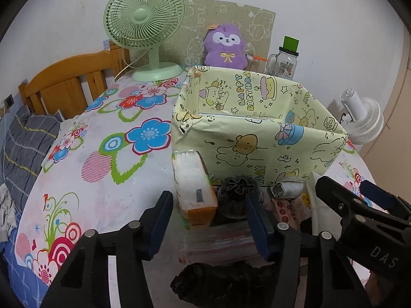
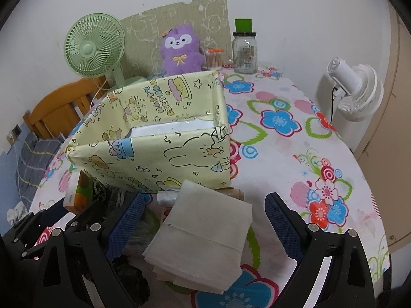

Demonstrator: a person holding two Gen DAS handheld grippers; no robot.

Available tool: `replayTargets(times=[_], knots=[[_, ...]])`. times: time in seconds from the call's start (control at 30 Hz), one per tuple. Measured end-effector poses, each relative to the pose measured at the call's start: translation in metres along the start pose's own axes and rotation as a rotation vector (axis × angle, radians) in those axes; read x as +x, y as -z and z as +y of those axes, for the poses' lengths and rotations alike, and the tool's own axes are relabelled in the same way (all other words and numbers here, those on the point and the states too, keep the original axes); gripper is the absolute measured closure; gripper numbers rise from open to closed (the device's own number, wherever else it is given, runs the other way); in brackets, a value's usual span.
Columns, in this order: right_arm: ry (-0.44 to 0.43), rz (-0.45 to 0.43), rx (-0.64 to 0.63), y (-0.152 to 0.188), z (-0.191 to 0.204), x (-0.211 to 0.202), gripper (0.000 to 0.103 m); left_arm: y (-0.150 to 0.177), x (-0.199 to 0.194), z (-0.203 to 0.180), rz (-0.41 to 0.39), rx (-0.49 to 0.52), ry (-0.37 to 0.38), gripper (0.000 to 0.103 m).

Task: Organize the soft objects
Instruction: 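Move both tools toward the small items in front of the fabric box, then grasp the small white-and-orange box with the left tool while the right tool grasps the black cable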

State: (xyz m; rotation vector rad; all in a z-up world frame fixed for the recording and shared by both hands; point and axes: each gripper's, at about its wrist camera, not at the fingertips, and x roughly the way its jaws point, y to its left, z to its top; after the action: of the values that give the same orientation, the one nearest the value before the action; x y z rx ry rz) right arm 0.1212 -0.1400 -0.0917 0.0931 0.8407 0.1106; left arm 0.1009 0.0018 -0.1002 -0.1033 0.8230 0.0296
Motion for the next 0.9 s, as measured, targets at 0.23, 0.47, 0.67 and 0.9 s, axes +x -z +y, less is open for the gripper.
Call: replayTargets(times=[0.23, 0.47, 0.67, 0.9], knots=[[-0.007, 0.0, -0.013, -0.002, 0.01, 0.003, 0.006, -0.001, -0.002, 0.0, -0.003, 0.01, 0.017, 0.06], [-0.016, -0.007, -0.037, -0.005, 0.023, 0.002, 0.007, -0.003, -0.003, 0.012, -0.005, -0.019, 0.021, 0.068], [-0.02, -0.001, -0.073, -0.007, 0.04, 0.003, 0.009, -0.002, -0.003, 0.019, -0.009, -0.02, 0.029, 0.078], [-0.027, 0.011, -0.115, -0.008, 0.063, 0.008, 0.011, -0.001, -0.007, 0.024, -0.028, 0.002, 0.01, 0.08]])
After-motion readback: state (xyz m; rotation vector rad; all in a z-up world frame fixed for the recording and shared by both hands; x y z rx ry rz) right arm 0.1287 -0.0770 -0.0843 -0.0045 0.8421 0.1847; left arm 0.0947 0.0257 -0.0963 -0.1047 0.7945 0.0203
